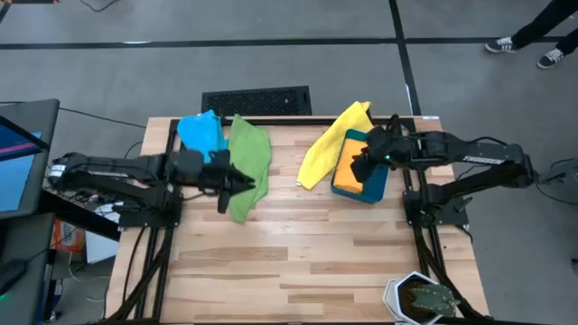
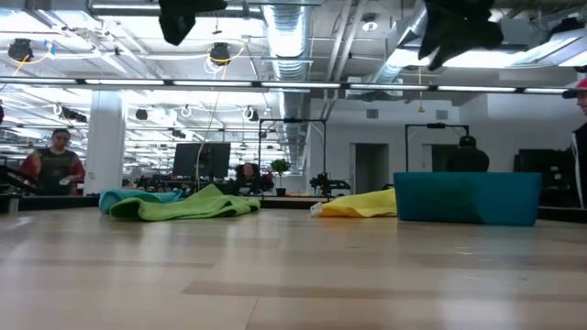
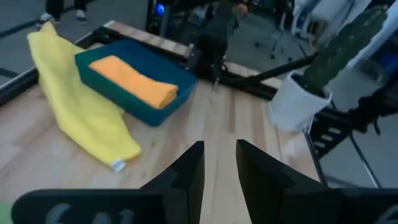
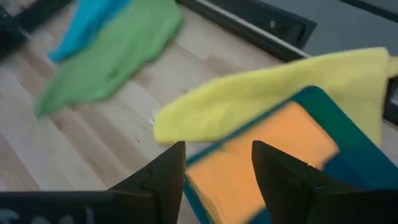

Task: Fold microfiber towels
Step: Fold the yellow microfiber cloth

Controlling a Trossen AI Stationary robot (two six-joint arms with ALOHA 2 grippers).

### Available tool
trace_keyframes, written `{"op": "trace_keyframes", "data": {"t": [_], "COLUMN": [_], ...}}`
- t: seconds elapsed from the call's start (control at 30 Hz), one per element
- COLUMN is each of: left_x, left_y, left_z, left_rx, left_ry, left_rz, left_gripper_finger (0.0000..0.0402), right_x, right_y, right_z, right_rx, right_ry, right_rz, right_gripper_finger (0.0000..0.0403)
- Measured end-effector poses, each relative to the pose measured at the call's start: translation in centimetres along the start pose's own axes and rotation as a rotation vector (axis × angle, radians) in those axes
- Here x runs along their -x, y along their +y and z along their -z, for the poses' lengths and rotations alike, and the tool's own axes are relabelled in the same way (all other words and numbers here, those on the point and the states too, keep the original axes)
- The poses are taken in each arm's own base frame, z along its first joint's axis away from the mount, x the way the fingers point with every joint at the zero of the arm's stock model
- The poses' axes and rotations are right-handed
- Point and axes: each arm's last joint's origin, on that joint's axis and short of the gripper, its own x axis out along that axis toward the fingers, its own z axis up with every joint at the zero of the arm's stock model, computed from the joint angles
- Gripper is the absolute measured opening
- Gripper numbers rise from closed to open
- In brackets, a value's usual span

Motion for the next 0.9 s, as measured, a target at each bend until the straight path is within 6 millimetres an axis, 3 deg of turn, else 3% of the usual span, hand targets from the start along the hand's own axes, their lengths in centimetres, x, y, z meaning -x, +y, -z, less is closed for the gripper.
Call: {"op": "trace_keyframes", "data": {"t": [0.13,0.3,0.4,0.6,0.7,0.9], "left_x": [0.5,0.5,0.6,1.0,1.3,1.3], "left_y": [2.8,6.2,7.4,8.3,8.2,8.3], "left_z": [0.2,0.7,0.6,0.5,0.5,0.8], "left_rx": [0.017,0.071,0.069,0.086,0.08,0.09], "left_ry": [0.116,0.233,0.238,0.232,0.238,0.264], "left_rz": [-0.014,-0.031,-0.034,-0.061,-0.065,-0.068], "left_gripper_finger": [0.0086,0.0116,0.0143,0.0189,0.0198,0.0195], "right_x": [-2.1,-7.5,-10.8,-16.0,-18.5,-22.5], "right_y": [1.1,3.8,6.6,12.3,14.1,13.9], "right_z": [-0.4,-0.4,-0.6,-0.5,0.3,1.5], "right_rx": [0.003,0.059,0.152,0.378,0.458,0.498], "right_ry": [0.036,0.246,0.34,0.436,0.472,0.544], "right_rz": [0.002,-0.018,-0.043,-0.038,-0.02,0.067], "right_gripper_finger": [0.0195,0.0182,0.0181,0.0188,0.0195,0.0211]}}
